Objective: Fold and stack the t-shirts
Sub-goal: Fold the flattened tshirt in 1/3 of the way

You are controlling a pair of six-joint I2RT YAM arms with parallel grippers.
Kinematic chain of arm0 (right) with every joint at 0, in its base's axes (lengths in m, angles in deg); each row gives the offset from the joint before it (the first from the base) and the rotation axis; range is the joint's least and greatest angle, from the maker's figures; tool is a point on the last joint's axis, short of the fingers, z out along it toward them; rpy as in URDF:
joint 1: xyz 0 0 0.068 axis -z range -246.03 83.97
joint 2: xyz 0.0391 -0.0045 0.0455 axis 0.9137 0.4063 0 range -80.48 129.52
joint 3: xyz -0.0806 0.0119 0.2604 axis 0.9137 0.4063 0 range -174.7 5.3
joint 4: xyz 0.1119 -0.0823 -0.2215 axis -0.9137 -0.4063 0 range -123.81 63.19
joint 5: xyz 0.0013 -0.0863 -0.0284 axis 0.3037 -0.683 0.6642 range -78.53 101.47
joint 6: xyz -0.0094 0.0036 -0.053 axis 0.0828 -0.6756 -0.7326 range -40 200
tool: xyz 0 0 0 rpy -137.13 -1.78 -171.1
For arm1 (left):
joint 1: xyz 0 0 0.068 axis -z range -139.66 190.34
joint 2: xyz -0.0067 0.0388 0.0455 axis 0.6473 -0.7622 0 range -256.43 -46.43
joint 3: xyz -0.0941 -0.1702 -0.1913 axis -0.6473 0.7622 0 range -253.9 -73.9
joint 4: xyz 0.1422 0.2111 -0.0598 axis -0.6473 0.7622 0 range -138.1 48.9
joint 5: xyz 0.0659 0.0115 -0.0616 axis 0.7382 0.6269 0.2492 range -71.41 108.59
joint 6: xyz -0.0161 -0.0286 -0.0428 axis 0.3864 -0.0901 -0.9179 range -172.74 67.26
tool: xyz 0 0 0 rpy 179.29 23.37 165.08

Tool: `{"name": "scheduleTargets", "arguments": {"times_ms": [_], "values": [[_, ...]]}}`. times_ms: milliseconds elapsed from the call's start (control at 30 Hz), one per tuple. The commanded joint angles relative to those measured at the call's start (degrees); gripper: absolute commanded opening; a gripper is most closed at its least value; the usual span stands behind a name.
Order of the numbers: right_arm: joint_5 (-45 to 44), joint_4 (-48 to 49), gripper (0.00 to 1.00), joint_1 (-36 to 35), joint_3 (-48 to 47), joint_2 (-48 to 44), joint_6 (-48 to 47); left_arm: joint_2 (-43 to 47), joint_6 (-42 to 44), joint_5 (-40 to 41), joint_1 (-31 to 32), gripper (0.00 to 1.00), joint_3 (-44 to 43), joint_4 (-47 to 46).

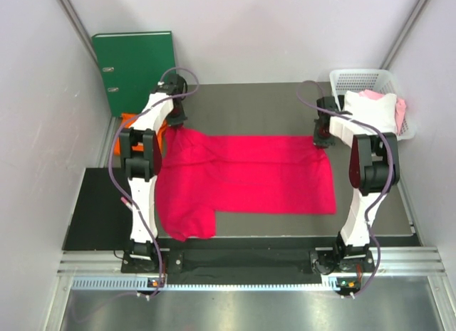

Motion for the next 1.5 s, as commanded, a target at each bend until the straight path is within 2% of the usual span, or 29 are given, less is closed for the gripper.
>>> {"name": "scheduleTargets", "arguments": {"times_ms": [0,100,133,200,233,267,333,367,467,533,667,800,967,1033,1233,1433,1467], "values": [[-1.9,5.6,0.0,0.3,-7.8,5.8,0.3,-4.5,-0.1,-0.9,-0.8,0.0,-7.6,-1.2],[-1.9,4.3,0.0,0.3,-13.6,8.8,0.0,-7.1,0.6,-2.6,-1.6,0.01,-12.6,0.1],[-1.7,3.3,0.0,0.4,-14.8,9.8,0.0,-7.2,1.5,-3.6,-1.7,0.39,-13.6,0.2],[-1.2,2.6,0.06,0.3,-16.9,9.8,-0.4,-5.4,2.4,-5.1,-2.1,0.8,-12.4,-0.4],[-1.0,2.3,0.11,0.3,-16.9,8.9,-0.5,-4.0,2.7,-5.1,-2.1,0.98,-9.6,-1.0],[-1.0,2.3,0.33,0.2,-16.3,8.1,-0.6,-0.6,3.2,-6.3,-2.1,0.99,-7.5,-2.8],[-0.5,2.7,0.48,0.2,-15.0,4.5,-0.3,3.6,4.4,-7.3,-2.1,0.99,0.1,-5.2],[-0.3,2.7,0.6,0.0,-13.3,3.1,0.0,8.1,4.7,-8.1,-2.1,0.99,2.9,-6.6],[1.0,3.5,0.68,-0.5,-8.8,-3.1,1.3,16.6,6.3,-10.6,-2.1,0.99,13.9,-11.8],[0.8,3.5,0.68,-0.9,-6.6,-7.1,3.0,19.5,7.0,-12.4,-2.1,0.99,19.8,-13.5],[0.3,4.8,0.68,-1.7,0.8,-13.4,6.1,22.9,8.1,-16.7,-2.1,0.91,26.0,-14.3],[0.3,4.6,0.68,-2.6,4.3,-17.6,8.0,23.3,8.4,-18.2,-2.0,0.94,28.9,-15.9],[-0.5,2.8,0.68,-4.2,5.3,-18.4,7.6,21.8,9.6,-21.7,-2.0,0.9,28.6,-17.1],[-0.4,2.3,0.68,-4.3,4.9,-18.2,7.8,20.0,9.7,-23.9,-2.0,0.81,28.1,-17.2],[0.3,1.8,0.68,-4.6,2.2,-16.9,8.2,14.8,9.8,-28.1,-1.9,0.67,25.8,-17.7],[0.6,0.7,0.68,-4.8,-1.5,-13.7,7.0,12.1,10.0,-30.3,-1.3,0.66,23.7,-17.5],[0.7,0.5,0.67,-4.8,-1.7,-13.5,6.9,12.0,10.0,-30.3,-1.1,0.58,23.3,-17.6]]}}
